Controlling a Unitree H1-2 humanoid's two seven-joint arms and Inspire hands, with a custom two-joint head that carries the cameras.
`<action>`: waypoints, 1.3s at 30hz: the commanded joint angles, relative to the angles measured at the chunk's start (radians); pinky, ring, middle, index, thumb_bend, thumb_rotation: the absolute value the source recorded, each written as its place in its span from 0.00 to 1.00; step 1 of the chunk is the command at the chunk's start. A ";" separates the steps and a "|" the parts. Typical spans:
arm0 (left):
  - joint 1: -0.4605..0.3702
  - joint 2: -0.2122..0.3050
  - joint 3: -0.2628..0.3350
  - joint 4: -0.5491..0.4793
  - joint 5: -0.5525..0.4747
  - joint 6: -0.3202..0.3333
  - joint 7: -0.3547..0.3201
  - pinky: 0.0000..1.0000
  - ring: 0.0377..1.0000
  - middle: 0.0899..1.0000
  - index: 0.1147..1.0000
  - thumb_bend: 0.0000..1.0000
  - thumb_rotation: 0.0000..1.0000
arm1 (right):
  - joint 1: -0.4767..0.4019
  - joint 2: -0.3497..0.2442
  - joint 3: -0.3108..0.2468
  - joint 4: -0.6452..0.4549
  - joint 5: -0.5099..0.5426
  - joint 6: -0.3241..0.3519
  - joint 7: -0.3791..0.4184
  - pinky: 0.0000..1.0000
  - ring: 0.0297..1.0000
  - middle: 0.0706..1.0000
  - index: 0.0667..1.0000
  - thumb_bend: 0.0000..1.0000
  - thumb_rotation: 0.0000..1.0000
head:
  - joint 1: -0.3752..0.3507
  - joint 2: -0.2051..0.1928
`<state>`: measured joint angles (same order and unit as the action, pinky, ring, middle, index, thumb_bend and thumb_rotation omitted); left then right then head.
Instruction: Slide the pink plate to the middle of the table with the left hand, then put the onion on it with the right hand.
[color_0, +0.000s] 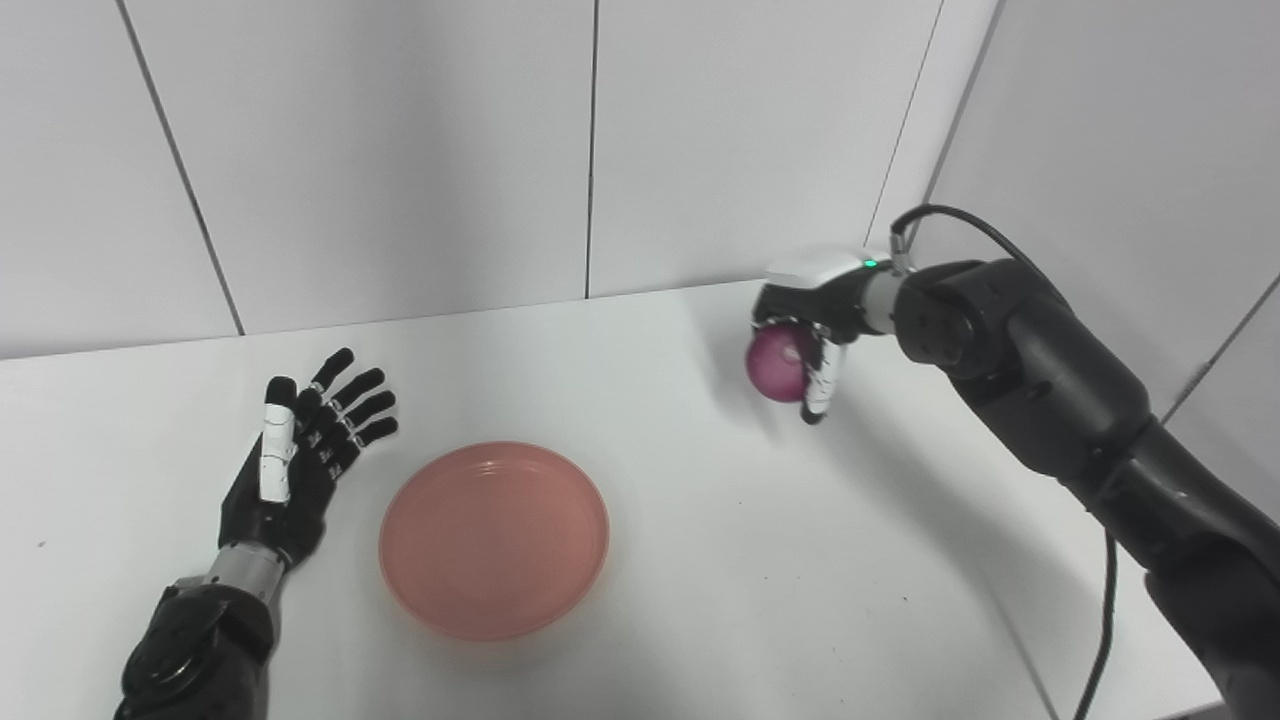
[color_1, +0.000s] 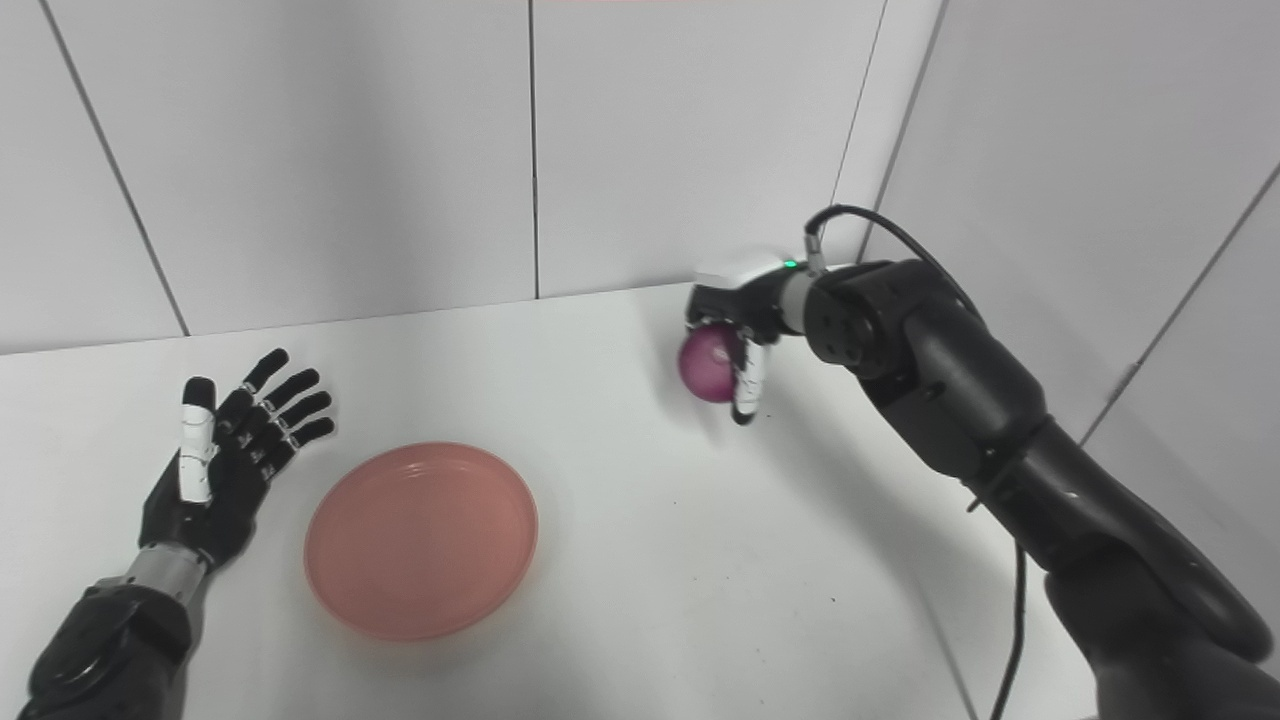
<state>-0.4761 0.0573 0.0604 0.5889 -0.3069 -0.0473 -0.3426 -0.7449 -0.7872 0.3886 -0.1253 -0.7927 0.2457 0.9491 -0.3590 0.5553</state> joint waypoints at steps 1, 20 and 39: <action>0.054 -0.014 -0.017 0.060 0.035 0.064 0.033 0.78 0.81 0.83 0.90 0.88 0.92 | -0.071 0.009 -0.008 -0.047 0.001 -0.034 -0.002 0.35 0.41 0.44 0.45 0.53 0.00 | 0.027 -0.001; 0.067 -0.091 -0.032 0.076 0.072 0.016 0.087 0.80 0.82 0.84 0.90 0.83 0.94 | -0.173 0.213 0.018 -0.066 0.004 -0.096 -0.043 0.27 0.32 0.37 0.48 0.53 0.01 | 0.263 -0.012; 0.060 -0.122 -0.042 0.106 0.115 -0.013 0.125 0.75 0.78 0.81 0.87 0.86 0.94 | -0.075 0.310 0.038 -0.121 0.024 -0.232 -0.180 0.27 0.32 0.38 0.47 0.53 0.00 | 0.360 0.000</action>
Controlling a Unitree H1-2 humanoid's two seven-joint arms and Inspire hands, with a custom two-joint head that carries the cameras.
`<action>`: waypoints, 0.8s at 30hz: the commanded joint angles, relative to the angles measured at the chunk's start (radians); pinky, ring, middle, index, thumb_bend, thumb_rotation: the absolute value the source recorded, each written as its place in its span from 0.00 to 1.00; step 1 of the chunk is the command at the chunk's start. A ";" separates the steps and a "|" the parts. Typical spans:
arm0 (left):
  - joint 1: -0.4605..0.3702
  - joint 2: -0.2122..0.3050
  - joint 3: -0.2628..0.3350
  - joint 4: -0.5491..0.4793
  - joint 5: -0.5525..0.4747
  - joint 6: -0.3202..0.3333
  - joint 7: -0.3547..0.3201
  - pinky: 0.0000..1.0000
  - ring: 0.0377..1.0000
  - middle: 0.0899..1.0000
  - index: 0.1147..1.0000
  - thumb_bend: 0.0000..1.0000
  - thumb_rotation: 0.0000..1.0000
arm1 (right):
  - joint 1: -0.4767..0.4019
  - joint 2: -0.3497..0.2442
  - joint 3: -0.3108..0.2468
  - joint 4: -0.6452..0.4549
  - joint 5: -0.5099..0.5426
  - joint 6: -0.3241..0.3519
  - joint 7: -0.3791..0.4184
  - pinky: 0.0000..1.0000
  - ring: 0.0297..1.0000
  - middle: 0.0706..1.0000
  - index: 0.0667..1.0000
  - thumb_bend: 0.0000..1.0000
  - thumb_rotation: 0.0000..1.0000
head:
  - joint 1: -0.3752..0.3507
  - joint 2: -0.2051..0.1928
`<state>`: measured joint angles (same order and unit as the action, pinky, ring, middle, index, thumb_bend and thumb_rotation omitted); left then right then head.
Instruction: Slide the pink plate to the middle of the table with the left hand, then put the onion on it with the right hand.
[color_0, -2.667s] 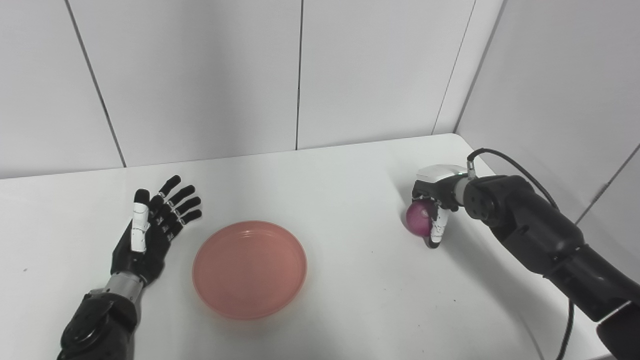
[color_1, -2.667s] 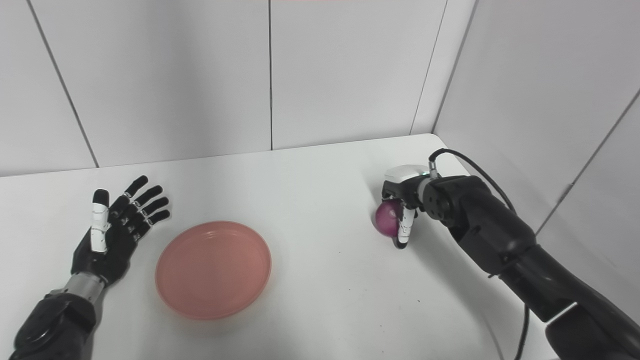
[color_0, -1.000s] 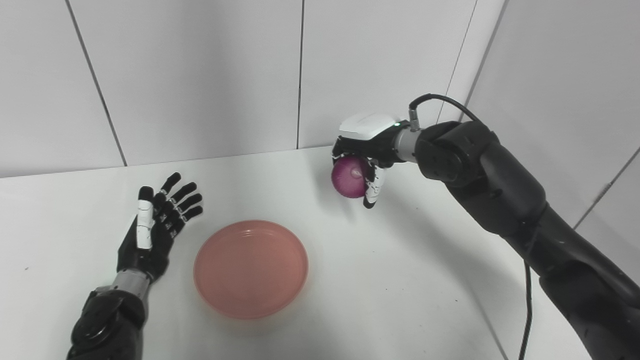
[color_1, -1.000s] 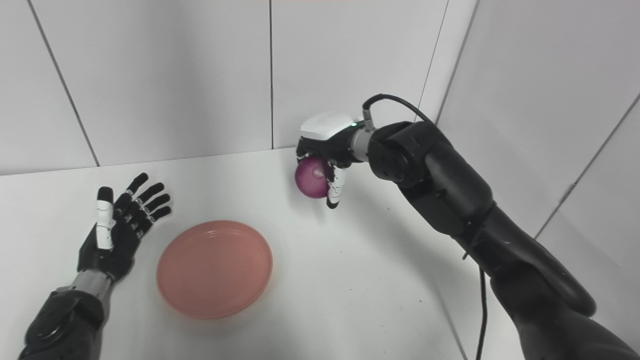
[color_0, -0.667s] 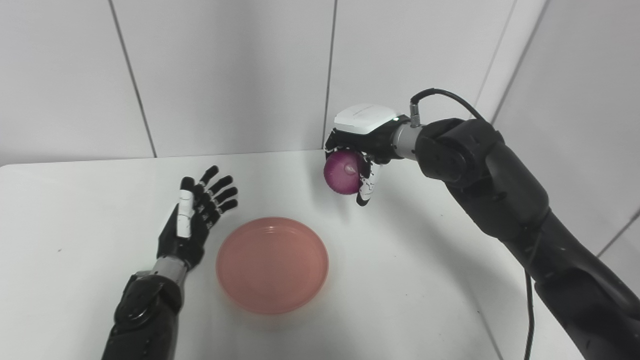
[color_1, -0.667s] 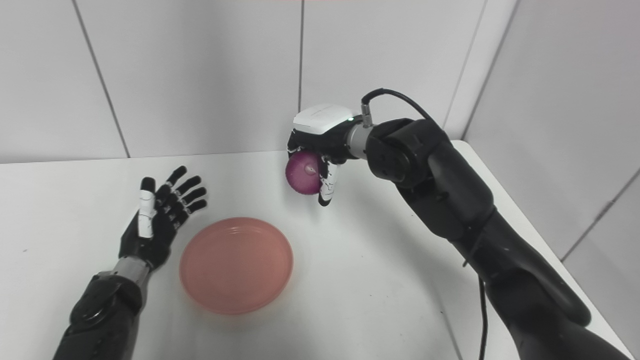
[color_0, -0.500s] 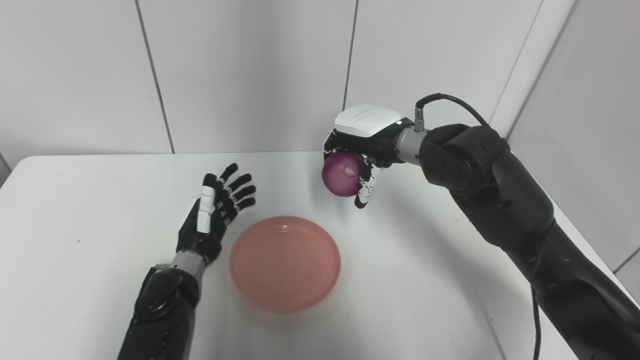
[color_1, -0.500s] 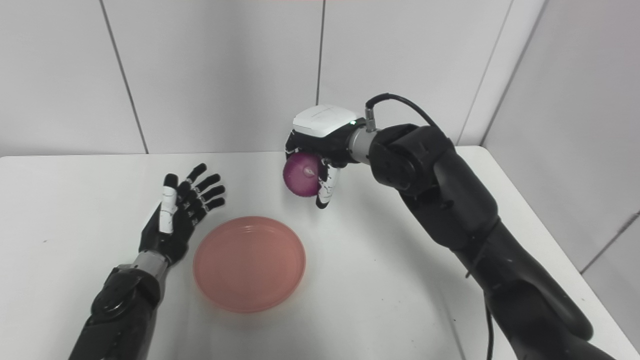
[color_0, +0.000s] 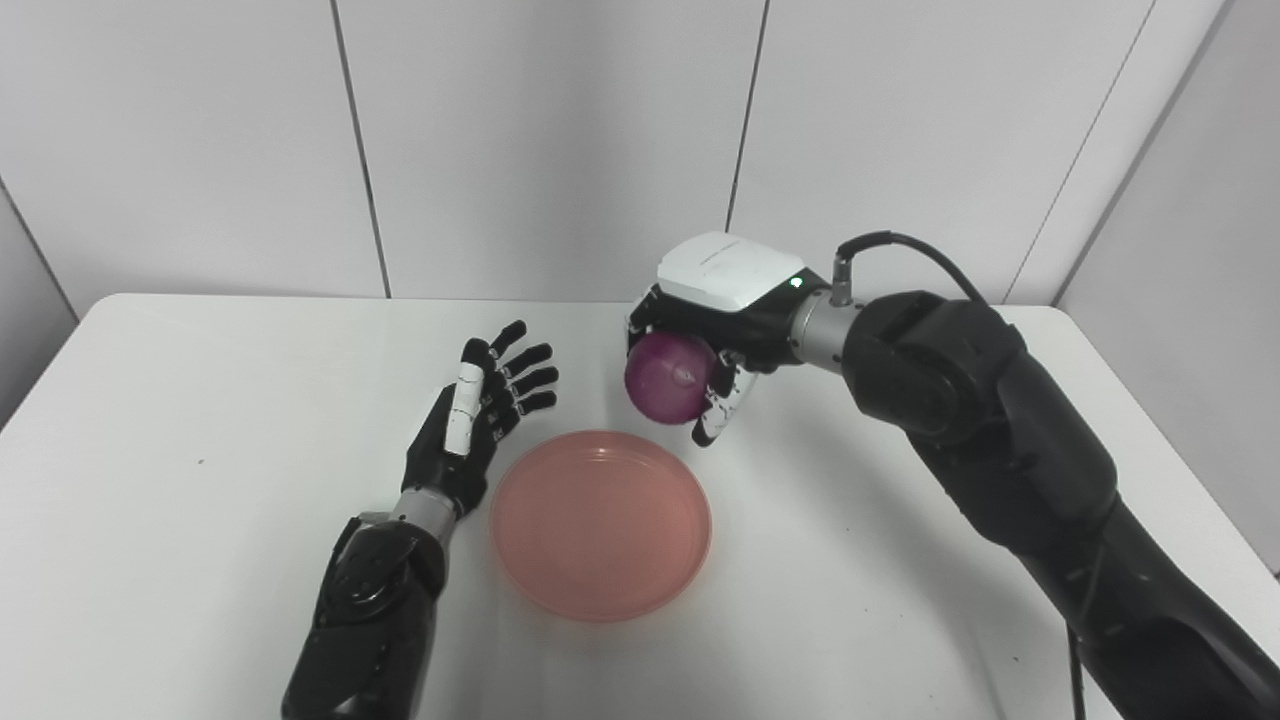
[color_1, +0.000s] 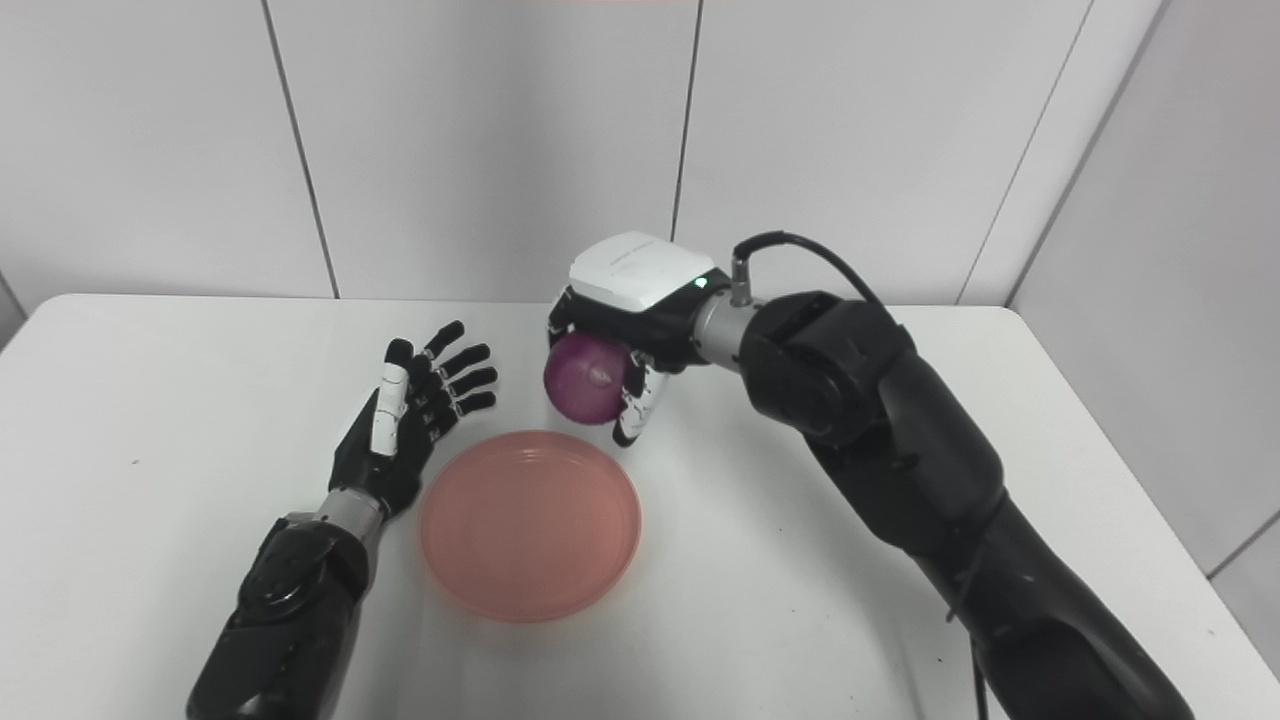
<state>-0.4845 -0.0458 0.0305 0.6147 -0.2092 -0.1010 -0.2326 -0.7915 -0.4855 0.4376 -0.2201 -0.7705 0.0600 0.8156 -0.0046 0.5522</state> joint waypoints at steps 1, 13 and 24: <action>0.068 -0.019 -0.013 0.081 0.019 0.039 0.015 0.75 0.78 0.81 0.87 0.86 0.94 | -0.023 0.011 -0.011 -0.027 0.001 -0.052 -0.052 0.27 0.33 0.38 0.47 0.53 0.00 | 0.006 0.003; 0.072 -0.030 -0.010 0.074 0.022 0.049 0.023 0.74 0.77 0.80 0.87 0.87 0.93 | 0.032 0.056 0.027 0.017 -0.011 -0.144 -0.106 0.29 0.35 0.39 0.47 0.53 0.00 | 0.024 0.010; 0.078 -0.029 -0.011 0.071 0.025 0.045 0.023 0.76 0.78 0.80 0.87 0.86 0.94 | 0.070 0.099 0.063 0.118 -0.076 -0.203 -0.194 0.31 0.36 0.38 0.48 0.53 0.00 | 0.030 0.011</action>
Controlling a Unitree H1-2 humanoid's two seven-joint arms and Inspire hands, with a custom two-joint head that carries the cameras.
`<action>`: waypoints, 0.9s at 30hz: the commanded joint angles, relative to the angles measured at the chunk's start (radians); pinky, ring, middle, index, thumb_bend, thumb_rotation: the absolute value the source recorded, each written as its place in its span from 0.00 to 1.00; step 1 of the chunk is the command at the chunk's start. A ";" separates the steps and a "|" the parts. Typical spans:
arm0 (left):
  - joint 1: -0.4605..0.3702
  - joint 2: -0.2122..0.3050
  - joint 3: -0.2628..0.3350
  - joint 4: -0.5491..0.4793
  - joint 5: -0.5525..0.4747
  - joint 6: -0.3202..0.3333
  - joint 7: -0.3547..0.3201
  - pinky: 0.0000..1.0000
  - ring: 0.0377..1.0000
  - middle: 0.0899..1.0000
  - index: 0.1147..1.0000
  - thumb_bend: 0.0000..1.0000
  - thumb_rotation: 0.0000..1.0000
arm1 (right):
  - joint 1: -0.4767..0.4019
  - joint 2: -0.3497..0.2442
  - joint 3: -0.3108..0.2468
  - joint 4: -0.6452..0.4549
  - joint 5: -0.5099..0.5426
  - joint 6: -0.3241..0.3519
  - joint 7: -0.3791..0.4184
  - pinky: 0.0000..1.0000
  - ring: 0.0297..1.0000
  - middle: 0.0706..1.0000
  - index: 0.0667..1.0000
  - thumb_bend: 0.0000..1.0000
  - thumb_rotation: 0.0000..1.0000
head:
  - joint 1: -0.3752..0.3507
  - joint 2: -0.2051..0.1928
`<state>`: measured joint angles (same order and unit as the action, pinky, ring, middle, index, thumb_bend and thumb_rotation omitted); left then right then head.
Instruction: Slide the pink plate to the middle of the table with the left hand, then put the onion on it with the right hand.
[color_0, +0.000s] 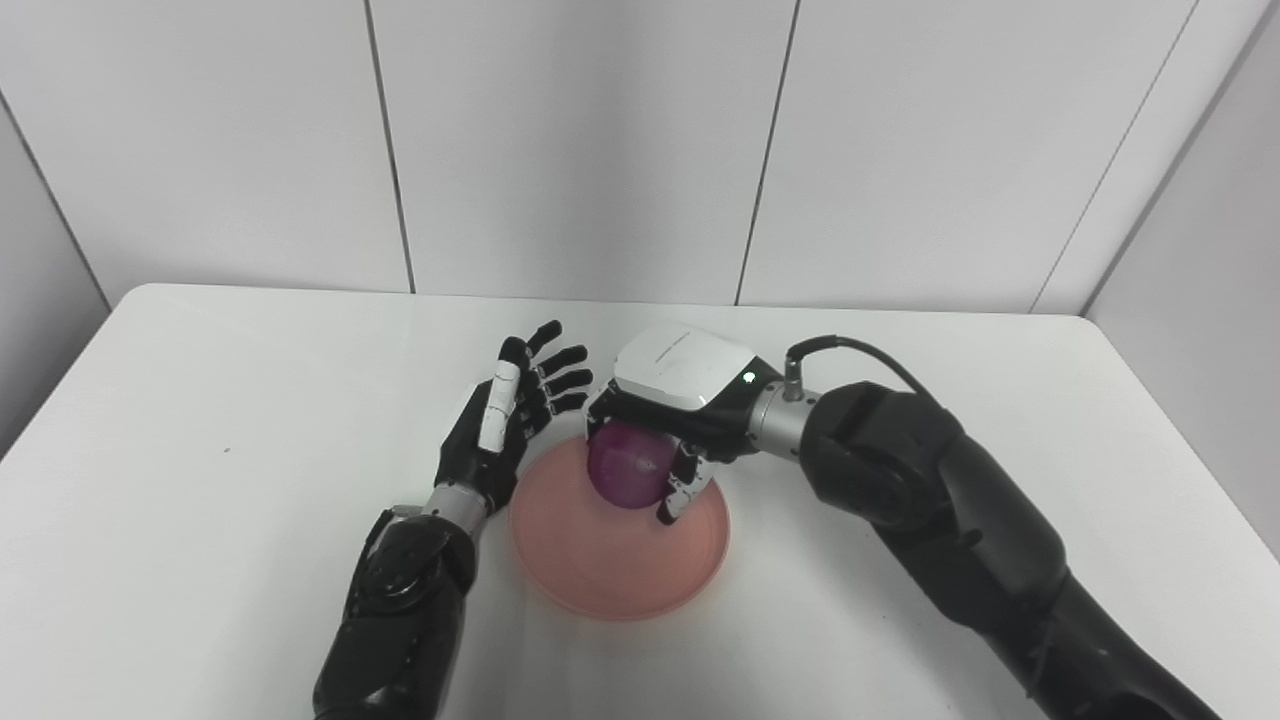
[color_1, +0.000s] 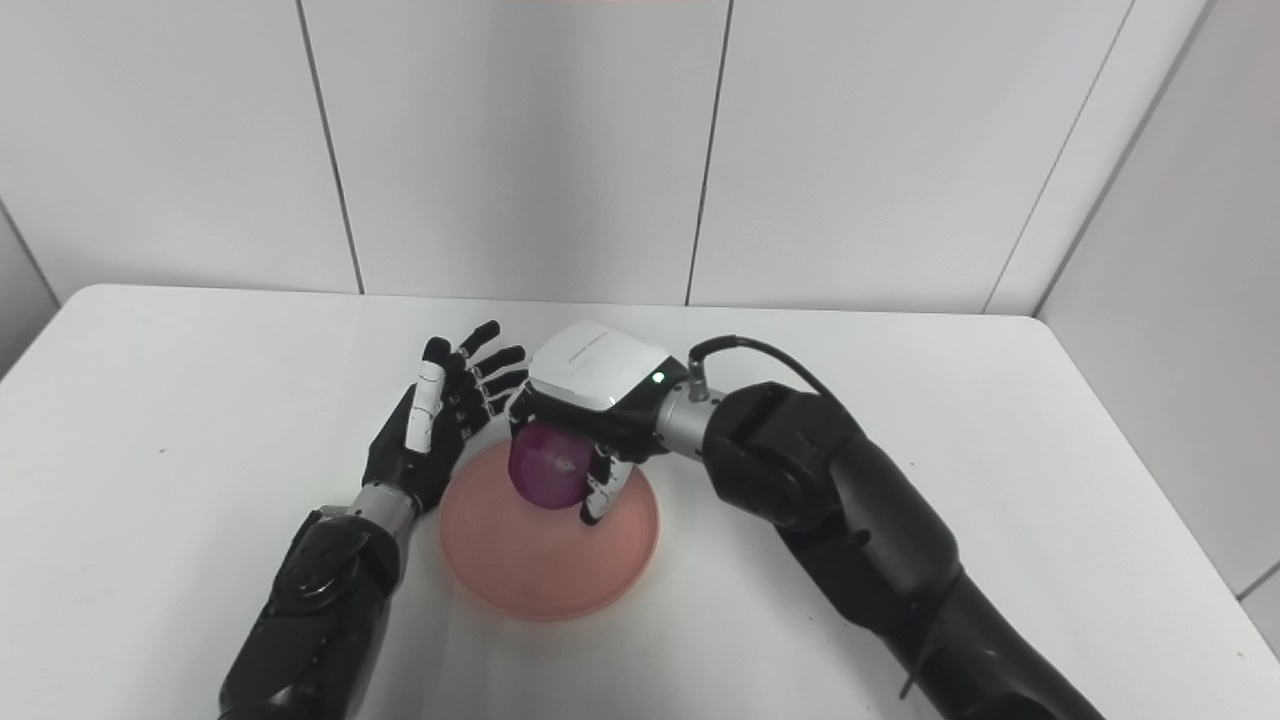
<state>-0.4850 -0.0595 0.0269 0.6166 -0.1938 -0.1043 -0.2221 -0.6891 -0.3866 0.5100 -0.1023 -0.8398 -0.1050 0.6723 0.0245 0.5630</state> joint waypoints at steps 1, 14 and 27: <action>0.078 -0.015 -0.008 0.069 0.010 0.049 0.014 0.76 0.78 0.80 0.87 0.86 0.94 | -0.030 0.002 -0.008 0.014 -0.011 -0.044 -0.059 0.31 0.37 0.39 0.48 0.53 0.00 | 0.001 0.001; 0.077 -0.019 -0.010 0.066 0.012 0.048 0.019 0.74 0.77 0.80 0.87 0.86 0.93 | -0.017 0.012 -0.004 0.123 -0.025 -0.082 -0.139 0.28 0.34 0.37 0.47 0.53 0.00 | 0.006 0.003; 0.069 -0.020 -0.010 0.076 0.013 0.041 0.020 0.74 0.77 0.80 0.87 0.84 0.94 | -0.026 0.010 -0.005 0.104 0.043 -0.072 -0.071 0.38 0.46 0.48 0.46 0.52 0.10 | 0.005 -0.001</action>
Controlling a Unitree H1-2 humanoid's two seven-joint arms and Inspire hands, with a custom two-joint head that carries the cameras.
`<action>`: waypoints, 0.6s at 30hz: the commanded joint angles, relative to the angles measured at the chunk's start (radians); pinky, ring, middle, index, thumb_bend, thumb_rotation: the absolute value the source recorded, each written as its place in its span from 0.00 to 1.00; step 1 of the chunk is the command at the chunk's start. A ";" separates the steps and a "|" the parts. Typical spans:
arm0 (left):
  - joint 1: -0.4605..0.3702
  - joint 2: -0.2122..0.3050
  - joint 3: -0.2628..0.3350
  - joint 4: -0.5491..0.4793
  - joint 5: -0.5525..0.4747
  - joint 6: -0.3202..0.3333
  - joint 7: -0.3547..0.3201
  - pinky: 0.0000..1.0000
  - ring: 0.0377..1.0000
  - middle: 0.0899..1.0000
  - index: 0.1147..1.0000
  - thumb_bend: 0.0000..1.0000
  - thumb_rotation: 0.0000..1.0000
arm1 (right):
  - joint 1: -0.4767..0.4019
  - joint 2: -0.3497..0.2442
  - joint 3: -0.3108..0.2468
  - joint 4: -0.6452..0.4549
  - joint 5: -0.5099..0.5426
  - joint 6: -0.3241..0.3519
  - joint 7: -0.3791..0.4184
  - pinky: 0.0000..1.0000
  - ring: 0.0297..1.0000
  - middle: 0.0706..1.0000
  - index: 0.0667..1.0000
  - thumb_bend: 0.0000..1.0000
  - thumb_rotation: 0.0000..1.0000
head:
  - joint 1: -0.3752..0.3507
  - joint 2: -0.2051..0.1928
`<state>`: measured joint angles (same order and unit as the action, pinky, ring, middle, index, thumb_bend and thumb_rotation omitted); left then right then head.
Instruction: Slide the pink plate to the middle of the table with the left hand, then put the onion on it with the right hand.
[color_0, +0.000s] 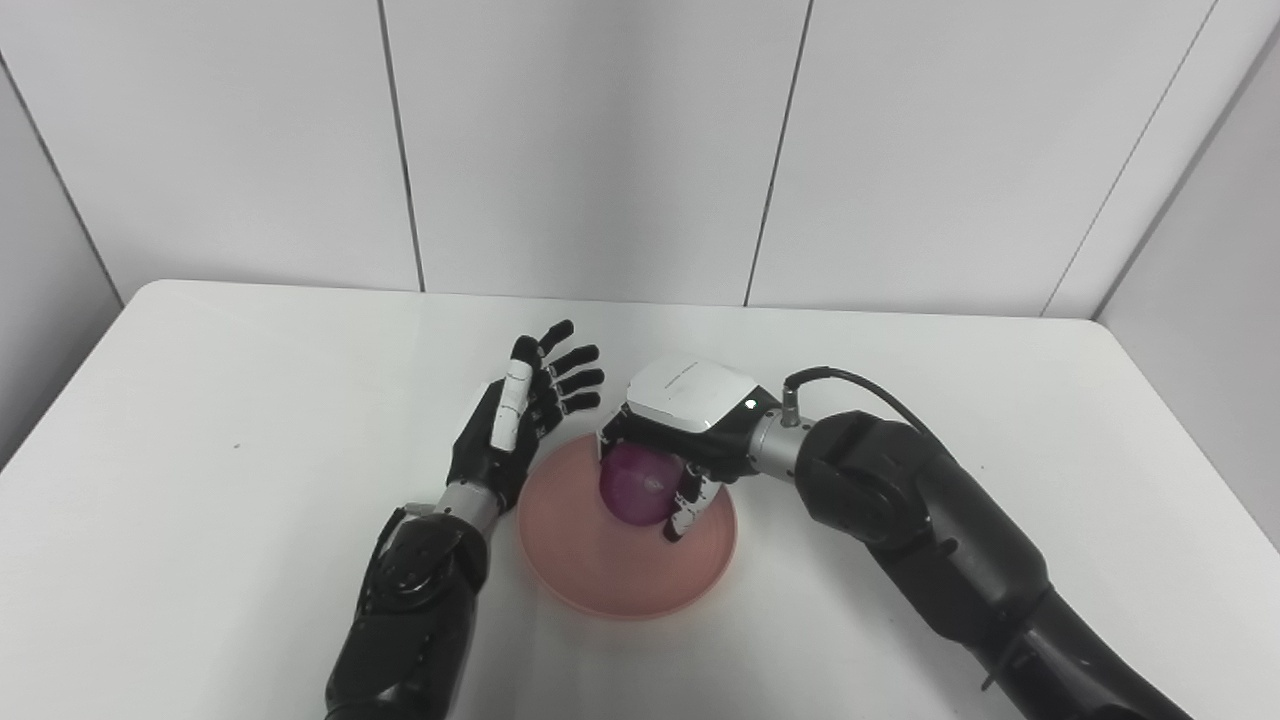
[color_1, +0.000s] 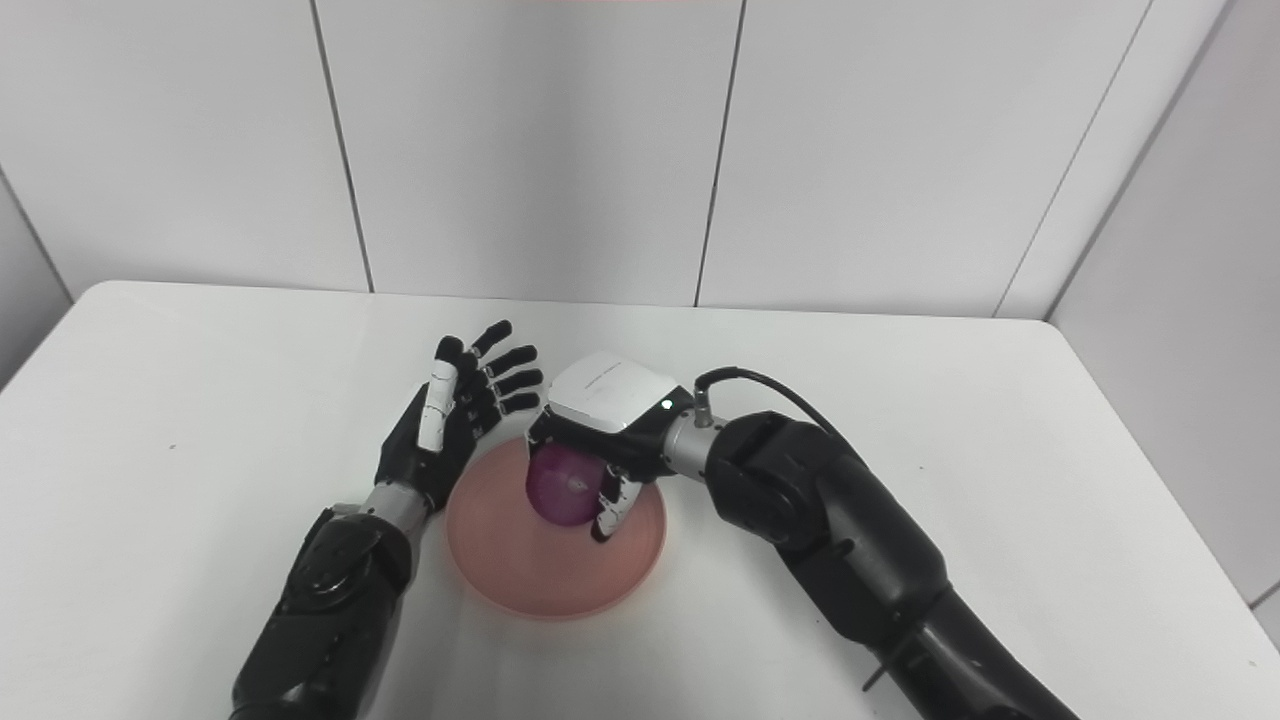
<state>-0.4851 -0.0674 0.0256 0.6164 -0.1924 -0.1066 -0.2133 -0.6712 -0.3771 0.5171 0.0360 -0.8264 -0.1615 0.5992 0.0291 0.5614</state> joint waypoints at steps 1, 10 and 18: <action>0.068 -0.012 -0.008 0.078 0.011 0.042 0.010 0.74 0.77 0.80 0.87 0.83 0.94 | -0.045 0.001 -0.014 -0.040 0.042 -0.013 0.014 0.39 0.47 0.50 0.46 0.52 0.13 | 0.001 0.001; 0.062 -0.009 -0.012 0.095 0.017 0.026 0.010 0.74 0.76 0.80 0.85 0.84 0.94 | -0.044 0.002 -0.029 -0.078 0.082 0.015 0.067 0.49 0.59 0.64 0.66 1.00 0.52 | -0.003 -0.001; 0.063 -0.006 -0.013 0.101 0.020 0.021 0.011 0.74 0.76 0.81 0.86 0.84 0.95 | -0.044 0.007 -0.043 -0.080 0.087 0.020 0.071 0.48 0.58 0.64 0.67 1.00 0.56 | -0.006 -0.003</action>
<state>-0.4959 -0.0671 0.0196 0.6398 -0.1856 -0.1206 -0.2131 -0.6714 -0.3755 0.4959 -0.0168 -0.7510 -0.1561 0.6846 0.0230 0.5584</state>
